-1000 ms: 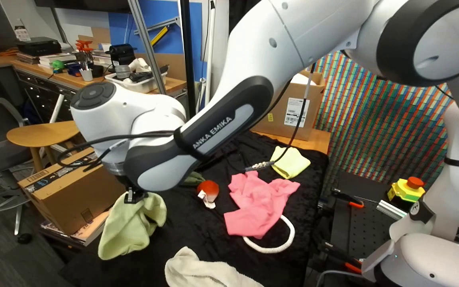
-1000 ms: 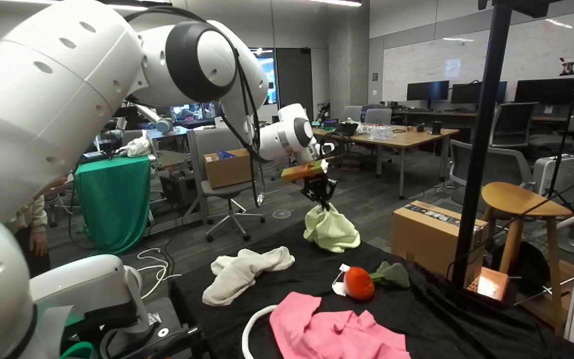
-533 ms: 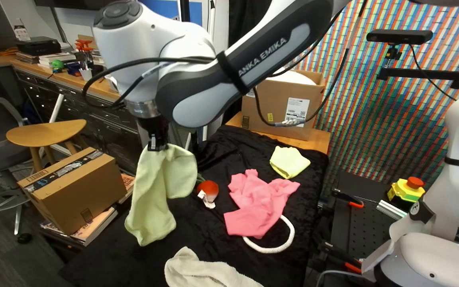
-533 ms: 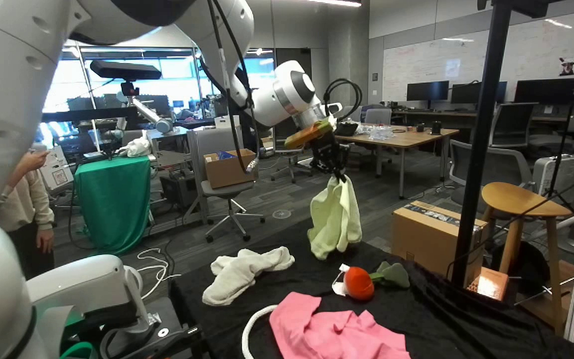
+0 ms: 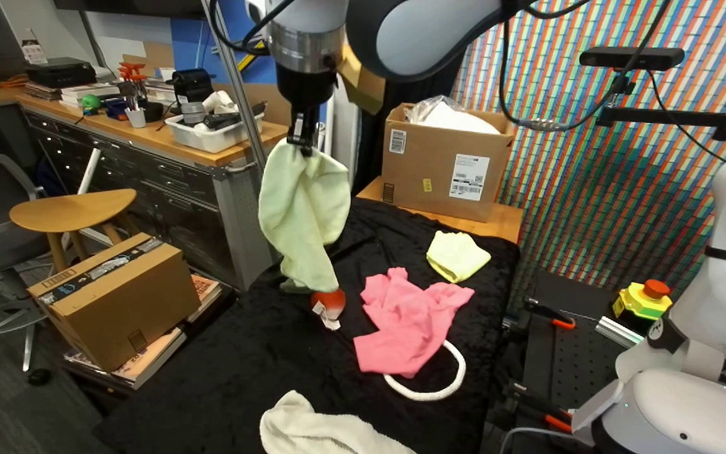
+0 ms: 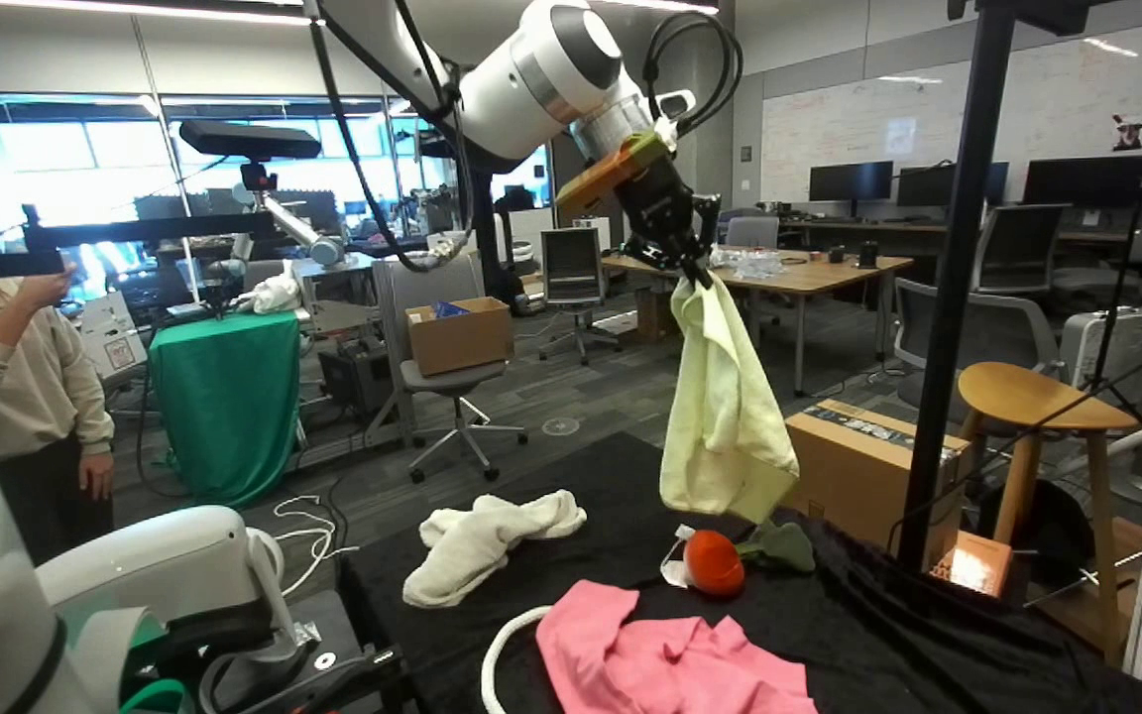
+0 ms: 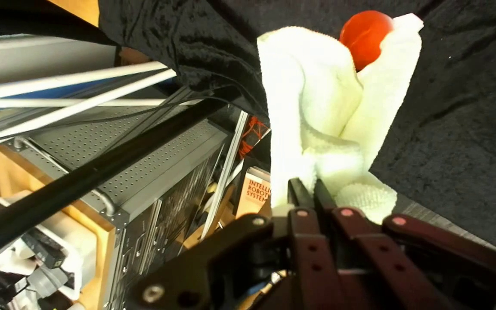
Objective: Stack the objects on the table together
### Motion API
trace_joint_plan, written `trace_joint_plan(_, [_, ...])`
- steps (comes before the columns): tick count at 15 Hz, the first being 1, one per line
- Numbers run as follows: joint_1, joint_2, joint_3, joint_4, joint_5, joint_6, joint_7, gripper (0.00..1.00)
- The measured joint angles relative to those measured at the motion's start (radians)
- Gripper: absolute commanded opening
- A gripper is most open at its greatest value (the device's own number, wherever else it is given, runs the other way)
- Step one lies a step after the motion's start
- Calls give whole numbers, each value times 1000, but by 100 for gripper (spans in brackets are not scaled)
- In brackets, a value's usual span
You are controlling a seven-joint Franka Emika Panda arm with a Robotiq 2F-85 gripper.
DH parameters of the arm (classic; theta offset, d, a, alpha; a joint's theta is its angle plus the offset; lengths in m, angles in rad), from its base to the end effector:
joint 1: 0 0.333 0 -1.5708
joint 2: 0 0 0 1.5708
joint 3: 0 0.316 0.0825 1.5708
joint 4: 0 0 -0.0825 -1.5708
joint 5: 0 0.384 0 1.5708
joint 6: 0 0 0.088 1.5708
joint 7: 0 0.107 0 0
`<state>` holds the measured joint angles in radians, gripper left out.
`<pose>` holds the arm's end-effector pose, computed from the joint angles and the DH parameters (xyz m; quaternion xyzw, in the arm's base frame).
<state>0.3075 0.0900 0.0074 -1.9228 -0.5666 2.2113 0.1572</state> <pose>0.5785 0.1696 0.4678 0.9412 0.2188 0.1485 0.2104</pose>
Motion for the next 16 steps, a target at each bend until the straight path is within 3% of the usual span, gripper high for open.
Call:
trace_joint_plan(2, [-36, -82, 23, -46, 12, -2, -41, 4])
trace_joint_plan(5, [-76, -168, 46, -93, 98, -43, -205, 4])
trace_joint_plan(10, [-90, -230, 67, -120, 202, -224, -494, 4])
trace_joint_plan(16, [-92, -209, 85, -152, 194, -323, -582, 4])
